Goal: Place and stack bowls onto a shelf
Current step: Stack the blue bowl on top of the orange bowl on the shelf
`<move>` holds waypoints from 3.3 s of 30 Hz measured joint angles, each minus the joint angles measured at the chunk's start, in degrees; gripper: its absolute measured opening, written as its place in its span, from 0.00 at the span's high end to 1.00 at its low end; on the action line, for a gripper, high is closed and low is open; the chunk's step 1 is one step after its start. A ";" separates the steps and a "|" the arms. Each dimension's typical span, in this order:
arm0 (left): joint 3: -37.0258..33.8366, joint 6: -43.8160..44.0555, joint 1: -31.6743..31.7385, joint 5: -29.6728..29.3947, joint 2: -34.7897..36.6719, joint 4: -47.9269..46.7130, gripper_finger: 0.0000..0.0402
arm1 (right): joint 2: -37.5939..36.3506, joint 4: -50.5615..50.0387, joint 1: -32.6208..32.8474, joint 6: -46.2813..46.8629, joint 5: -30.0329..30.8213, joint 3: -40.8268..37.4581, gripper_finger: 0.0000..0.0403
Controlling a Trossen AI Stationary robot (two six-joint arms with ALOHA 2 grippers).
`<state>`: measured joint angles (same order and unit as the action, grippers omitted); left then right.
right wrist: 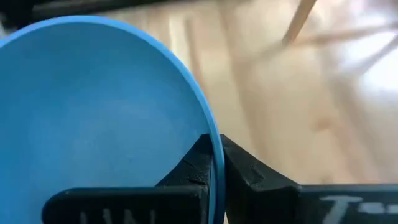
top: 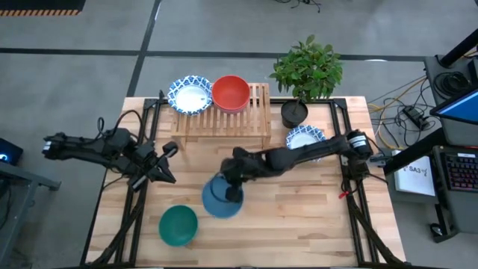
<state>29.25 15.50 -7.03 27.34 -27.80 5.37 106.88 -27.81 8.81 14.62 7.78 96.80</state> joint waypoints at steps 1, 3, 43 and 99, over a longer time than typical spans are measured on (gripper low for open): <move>-0.51 0.02 0.00 -0.01 0.58 -0.02 1.00 | -0.31 -1.30 -0.60 -1.22 0.53 1.89 0.98; -1.68 0.06 -0.01 0.00 1.94 0.15 1.00 | -0.59 -3.87 -1.95 -3.90 2.30 6.31 0.98; -8.06 1.52 0.00 -4.36 9.54 3.55 1.00 | 0.17 -16.42 -31.73 -9.83 12.80 29.33 0.82; -8.06 4.75 0.00 -9.49 7.78 6.49 1.00 | -21.98 31.95 -22.70 -23.33 19.52 -25.12 0.98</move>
<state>21.19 20.25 -7.03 17.85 -20.02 11.86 84.90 4.15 -13.89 -8.71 27.29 71.68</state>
